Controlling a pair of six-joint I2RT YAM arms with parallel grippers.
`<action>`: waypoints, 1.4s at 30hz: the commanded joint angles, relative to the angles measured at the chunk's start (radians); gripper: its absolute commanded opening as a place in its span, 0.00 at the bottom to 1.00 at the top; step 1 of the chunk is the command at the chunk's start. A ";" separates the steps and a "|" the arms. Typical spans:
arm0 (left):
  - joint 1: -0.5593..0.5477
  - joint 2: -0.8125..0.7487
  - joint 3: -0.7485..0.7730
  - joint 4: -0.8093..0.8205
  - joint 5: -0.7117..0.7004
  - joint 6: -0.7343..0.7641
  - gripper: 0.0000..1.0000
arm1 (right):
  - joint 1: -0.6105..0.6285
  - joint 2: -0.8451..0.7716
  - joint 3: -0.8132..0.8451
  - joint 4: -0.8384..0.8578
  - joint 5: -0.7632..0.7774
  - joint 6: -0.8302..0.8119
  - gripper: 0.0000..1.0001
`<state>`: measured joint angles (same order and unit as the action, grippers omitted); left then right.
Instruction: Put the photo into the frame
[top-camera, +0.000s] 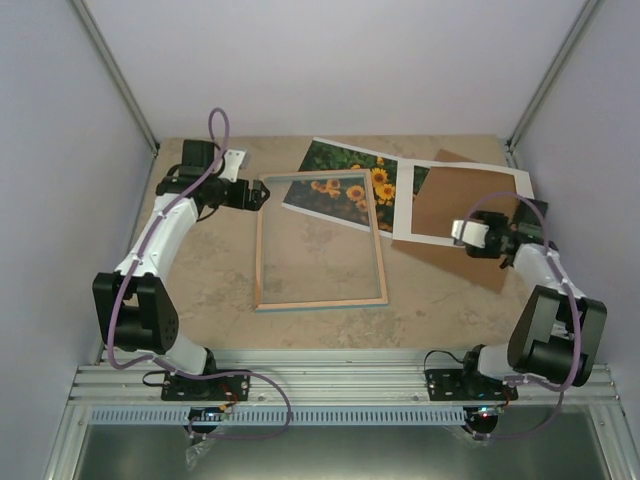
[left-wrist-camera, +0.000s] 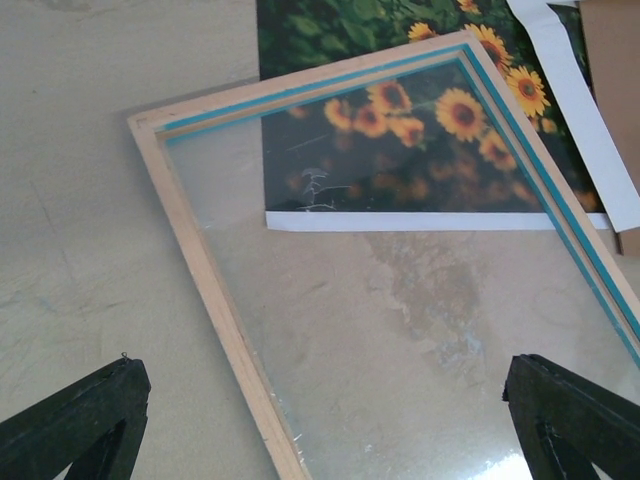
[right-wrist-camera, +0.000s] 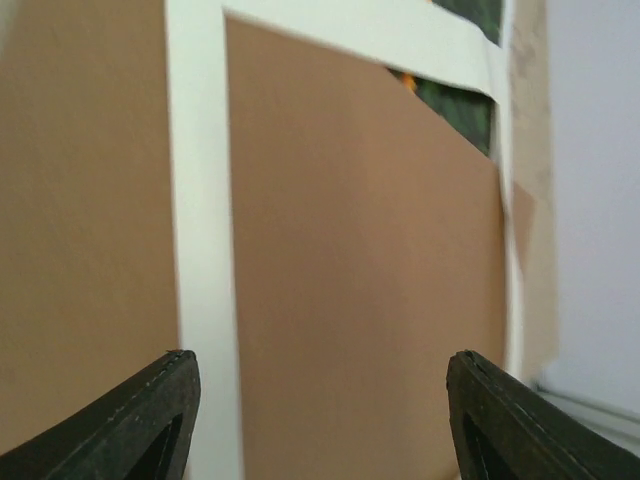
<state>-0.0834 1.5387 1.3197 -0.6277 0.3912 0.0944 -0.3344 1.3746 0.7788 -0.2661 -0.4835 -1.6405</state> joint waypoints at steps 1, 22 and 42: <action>-0.028 0.003 -0.015 0.021 0.014 0.006 0.99 | 0.149 0.062 0.056 -0.077 0.053 0.421 0.70; -0.029 0.011 0.001 0.039 0.032 -0.029 0.99 | 0.244 0.715 0.656 0.170 -0.365 1.857 0.65; -0.028 0.026 -0.011 0.056 0.014 -0.042 0.99 | 0.285 1.053 0.968 0.069 -0.242 2.150 0.62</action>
<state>-0.1112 1.5604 1.3151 -0.5957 0.4019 0.0662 -0.0650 2.3993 1.7256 -0.1574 -0.7834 0.4278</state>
